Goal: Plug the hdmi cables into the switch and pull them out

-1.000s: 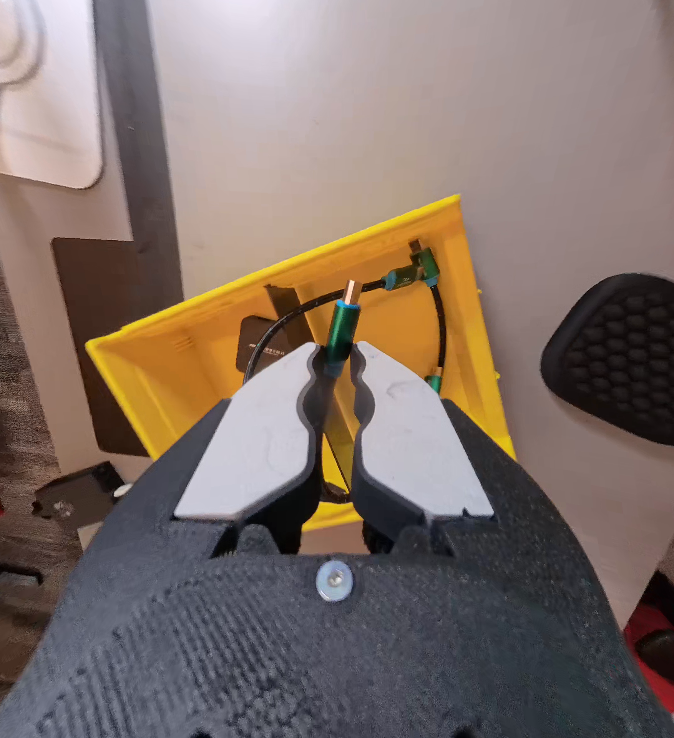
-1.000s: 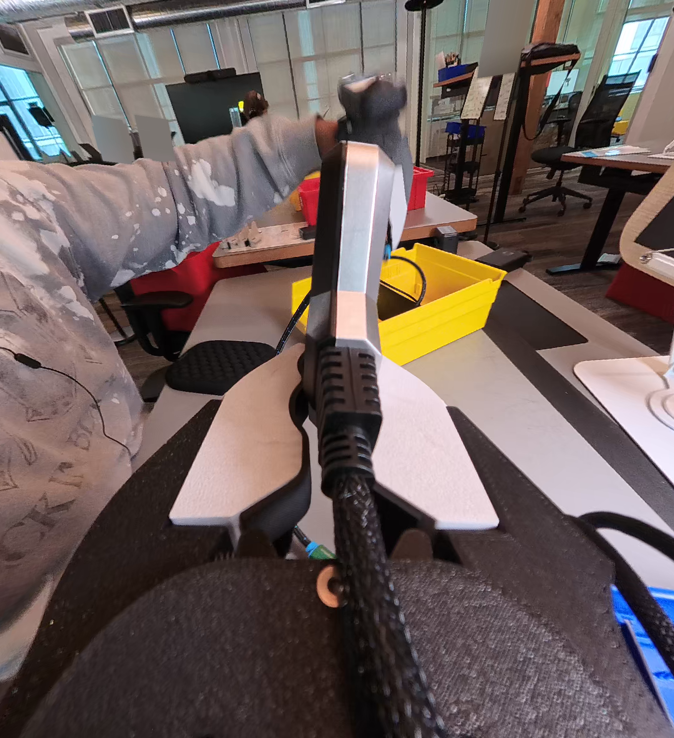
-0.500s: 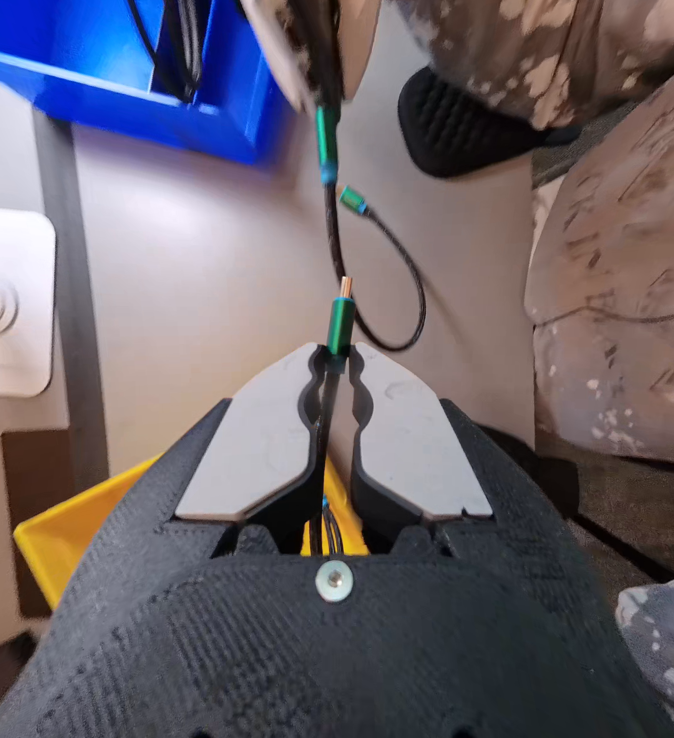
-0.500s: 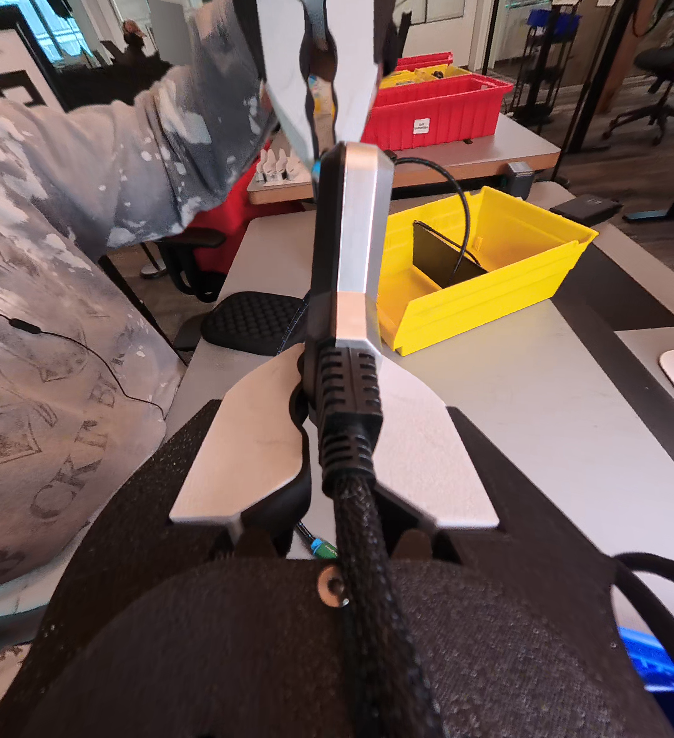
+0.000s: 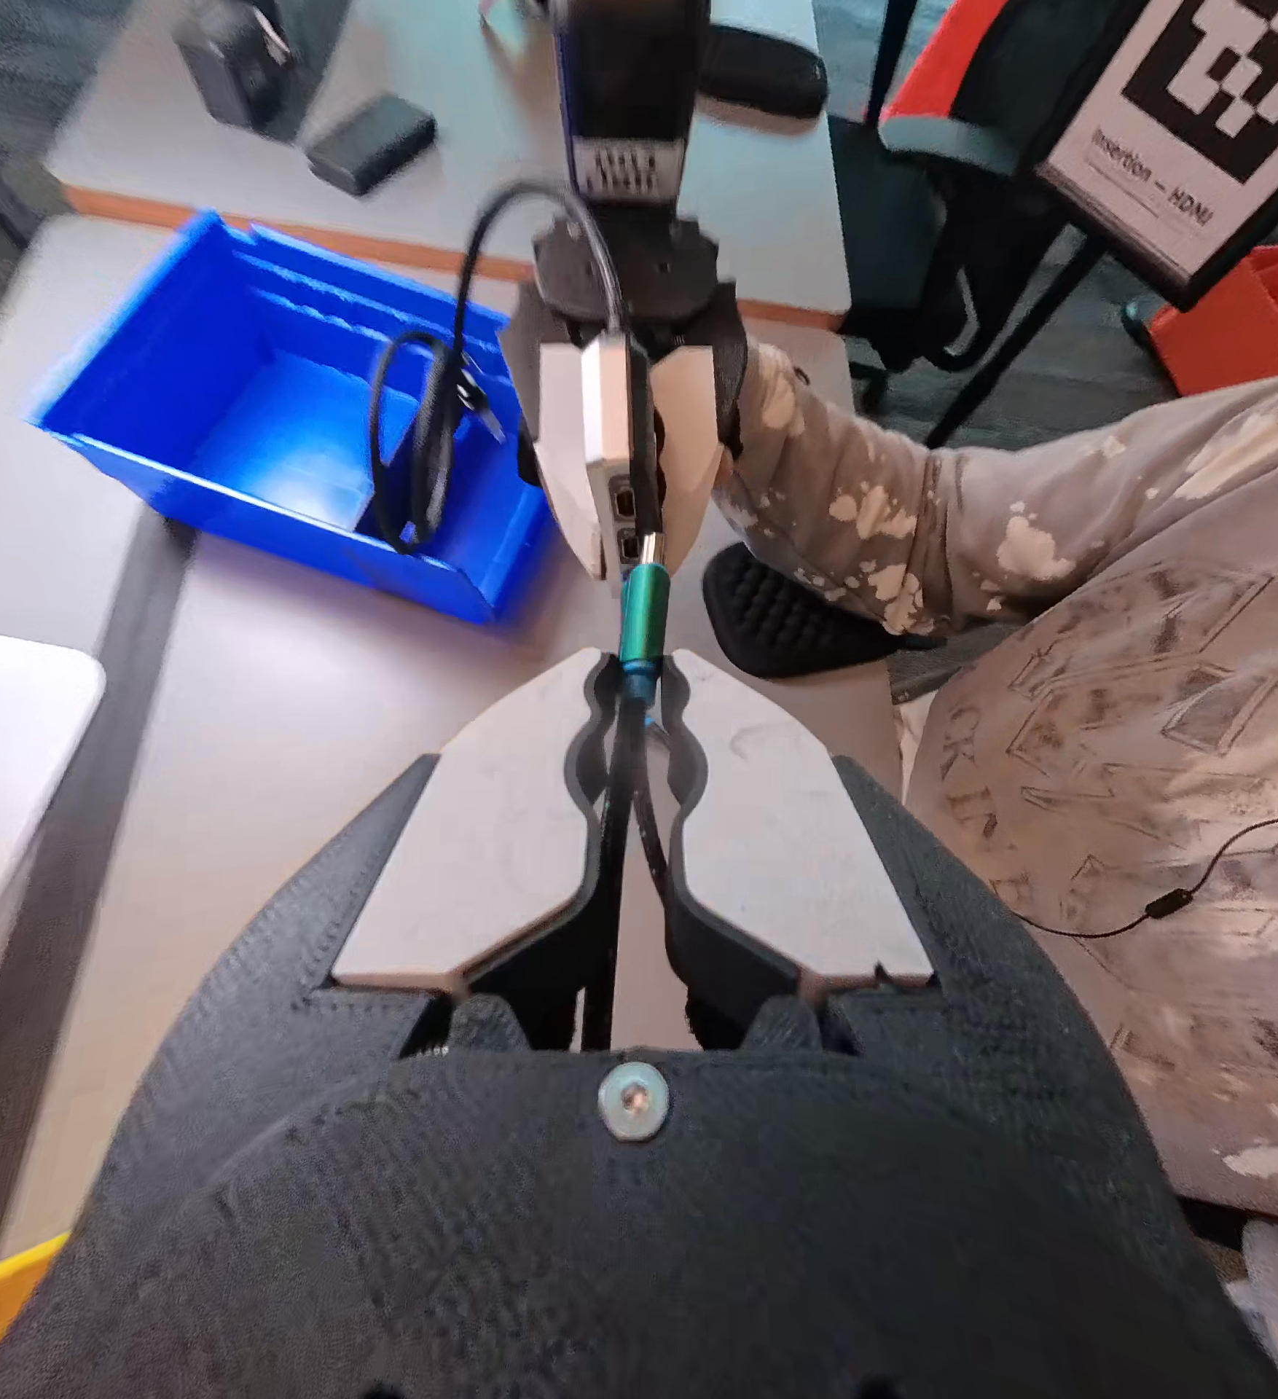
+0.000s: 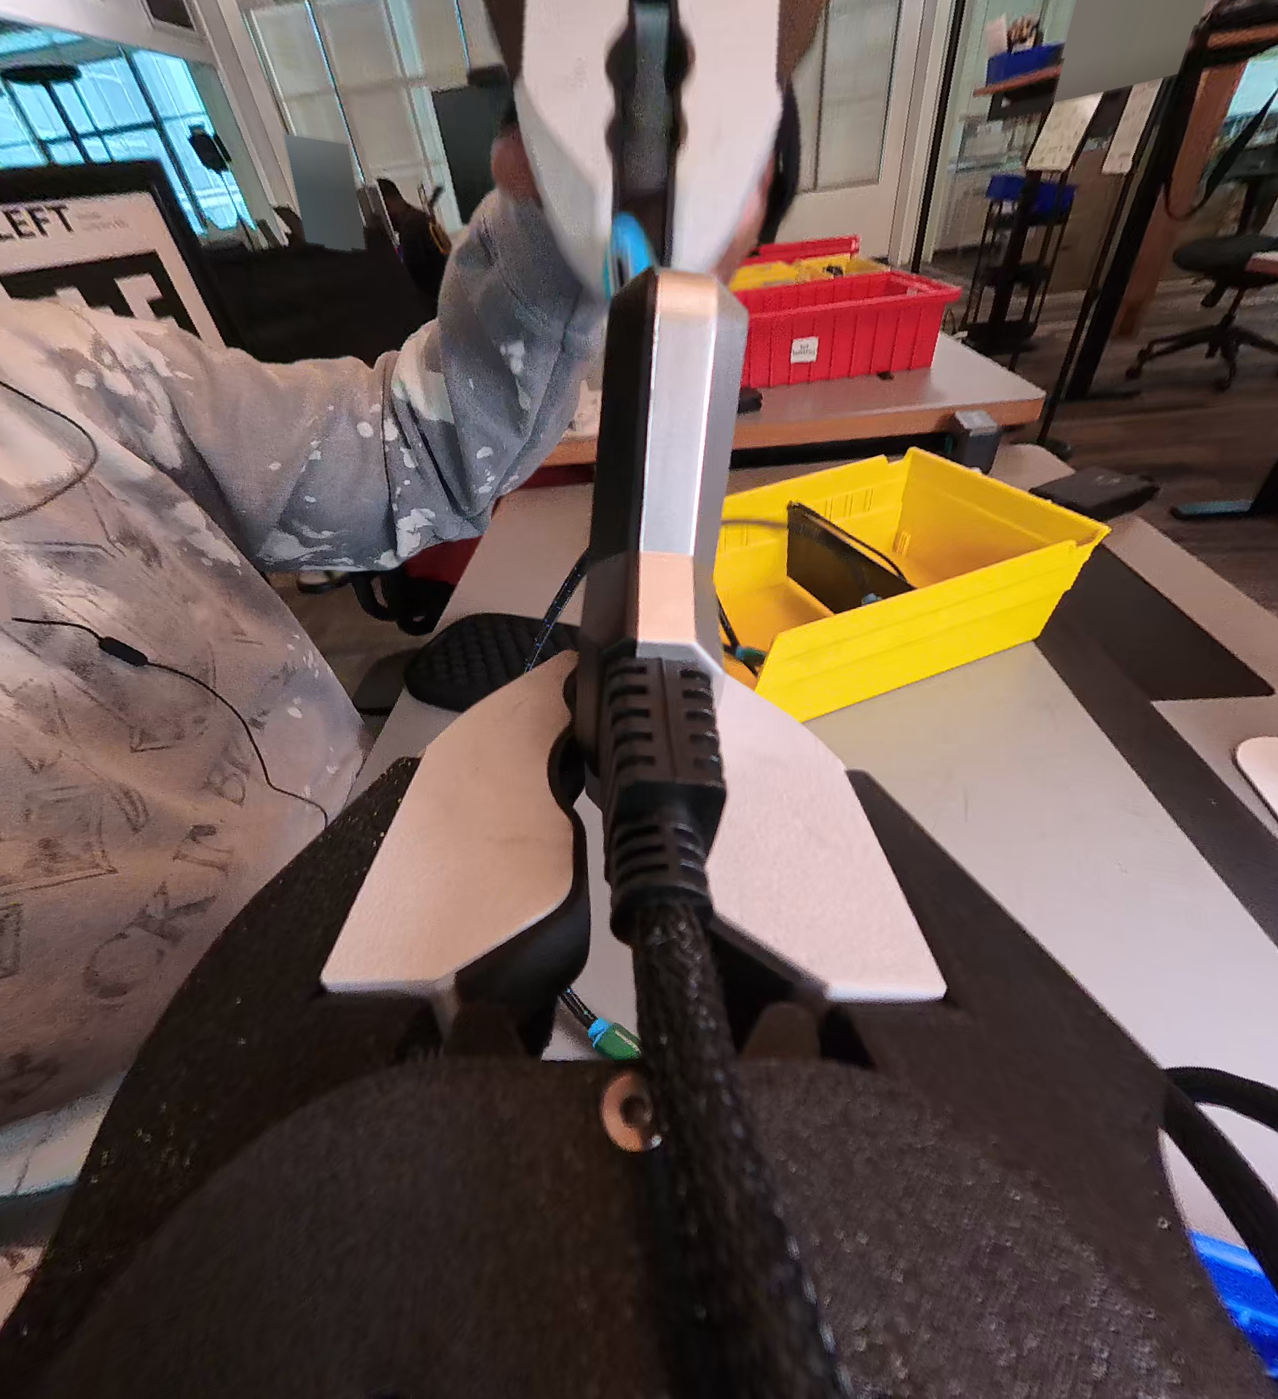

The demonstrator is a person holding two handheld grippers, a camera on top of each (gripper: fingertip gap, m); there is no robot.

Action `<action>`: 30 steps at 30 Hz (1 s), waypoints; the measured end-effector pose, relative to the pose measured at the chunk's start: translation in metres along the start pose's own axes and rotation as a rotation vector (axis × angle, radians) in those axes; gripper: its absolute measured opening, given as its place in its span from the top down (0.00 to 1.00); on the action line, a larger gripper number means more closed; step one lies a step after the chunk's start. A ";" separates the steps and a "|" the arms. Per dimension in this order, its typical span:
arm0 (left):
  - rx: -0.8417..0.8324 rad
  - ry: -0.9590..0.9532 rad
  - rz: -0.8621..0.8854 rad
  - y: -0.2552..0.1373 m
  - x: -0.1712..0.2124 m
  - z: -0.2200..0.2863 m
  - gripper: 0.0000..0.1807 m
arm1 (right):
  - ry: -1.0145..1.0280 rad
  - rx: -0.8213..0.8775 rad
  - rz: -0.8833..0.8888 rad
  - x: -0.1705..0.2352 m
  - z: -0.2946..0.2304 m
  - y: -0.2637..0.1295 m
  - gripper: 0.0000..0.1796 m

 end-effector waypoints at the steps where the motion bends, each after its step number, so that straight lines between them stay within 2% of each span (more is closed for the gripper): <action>1: -0.045 0.023 0.011 -0.017 -0.011 0.003 0.93 | -0.001 0.002 0.013 -0.002 0.000 -0.002 0.88; 6: -0.304 0.126 -0.006 -0.095 -0.059 0.026 0.94 | -0.016 0.022 0.035 -0.006 -0.001 -0.007 0.88; 10: -0.357 0.125 -0.064 -0.111 -0.068 0.037 0.93 | -0.034 0.028 0.046 -0.010 -0.005 -0.010 0.88; 13: -0.361 0.131 -0.085 -0.104 -0.063 0.040 0.94 | -0.041 0.037 0.047 -0.011 -0.006 -0.011 0.88; 18: -0.451 0.066 -0.163 -0.083 -0.024 -0.002 0.94 | -0.049 0.057 0.032 -0.011 -0.007 -0.012 0.88; 21: -0.392 0.014 -0.117 -0.086 -0.015 -0.012 0.94 | -0.046 0.054 0.039 -0.011 -0.006 -0.014 0.88; 24: -0.257 0.000 -0.068 -0.074 -0.007 -0.005 0.94 | -0.041 0.053 0.037 -0.010 -0.004 -0.015 0.88; 30: -0.080 0.028 -0.044 -0.019 0.014 0.013 0.94 | -0.028 0.003 0.009 -0.006 -0.007 -0.009 0.88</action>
Point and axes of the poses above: each gripper's, where its closed fingertips meet, y out along the fingers, x out of its underside, z = x × y across the jaws, the point moved 6 cm from there along -y, back along the fingers, and after that the axes turned 1 degree about -z, right-handed, at the moved point
